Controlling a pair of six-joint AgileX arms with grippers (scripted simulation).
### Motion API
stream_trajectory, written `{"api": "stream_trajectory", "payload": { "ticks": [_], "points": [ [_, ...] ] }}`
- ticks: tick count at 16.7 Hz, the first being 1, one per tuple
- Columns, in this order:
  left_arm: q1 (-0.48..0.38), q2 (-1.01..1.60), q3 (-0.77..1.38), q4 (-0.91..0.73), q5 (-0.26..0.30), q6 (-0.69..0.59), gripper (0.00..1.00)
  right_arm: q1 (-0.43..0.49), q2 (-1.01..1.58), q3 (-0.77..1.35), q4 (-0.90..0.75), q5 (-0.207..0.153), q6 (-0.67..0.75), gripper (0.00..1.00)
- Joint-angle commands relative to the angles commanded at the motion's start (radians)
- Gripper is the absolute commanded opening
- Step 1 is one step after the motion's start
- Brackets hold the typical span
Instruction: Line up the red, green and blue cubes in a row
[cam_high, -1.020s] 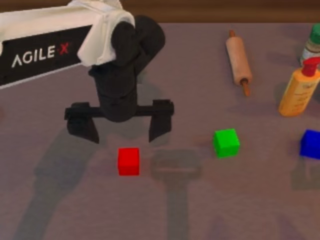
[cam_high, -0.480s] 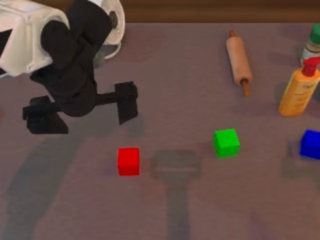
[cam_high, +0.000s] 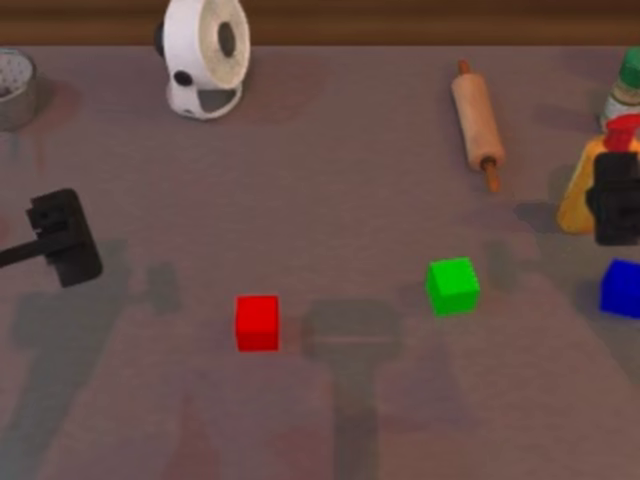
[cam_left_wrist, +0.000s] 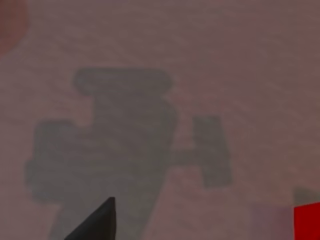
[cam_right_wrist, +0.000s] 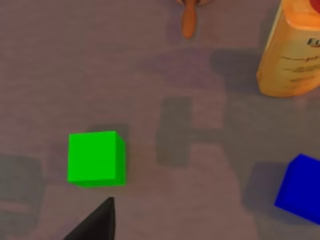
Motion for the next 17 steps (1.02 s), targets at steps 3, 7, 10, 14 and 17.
{"api": "stream_trajectory", "payload": {
  "ticks": [3, 7, 10, 14, 17],
  "points": [
    [0.081, -0.287, -0.227, 0.151, 0.003, 0.105, 1.00, 0.072, 0.336, 0.234, -0.171, -0.001, 0.046, 1.00],
    [0.161, -0.593, -0.467, 0.341, 0.015, 0.257, 1.00, 0.154, 0.681, 0.507, -0.357, -0.003, 0.098, 1.00],
    [0.196, -0.765, -0.581, 0.451, 0.025, 0.351, 1.00, 0.201, 0.860, 0.672, -0.453, -0.002, 0.128, 1.00],
    [0.215, -0.878, -0.650, 0.531, 0.034, 0.424, 1.00, 0.233, 0.989, 0.792, -0.515, 0.000, 0.148, 1.00],
    [0.216, -0.886, -0.655, 0.536, 0.034, 0.428, 1.00, 0.235, 0.997, 0.799, -0.519, 0.000, 0.149, 1.00]
  ]
}}
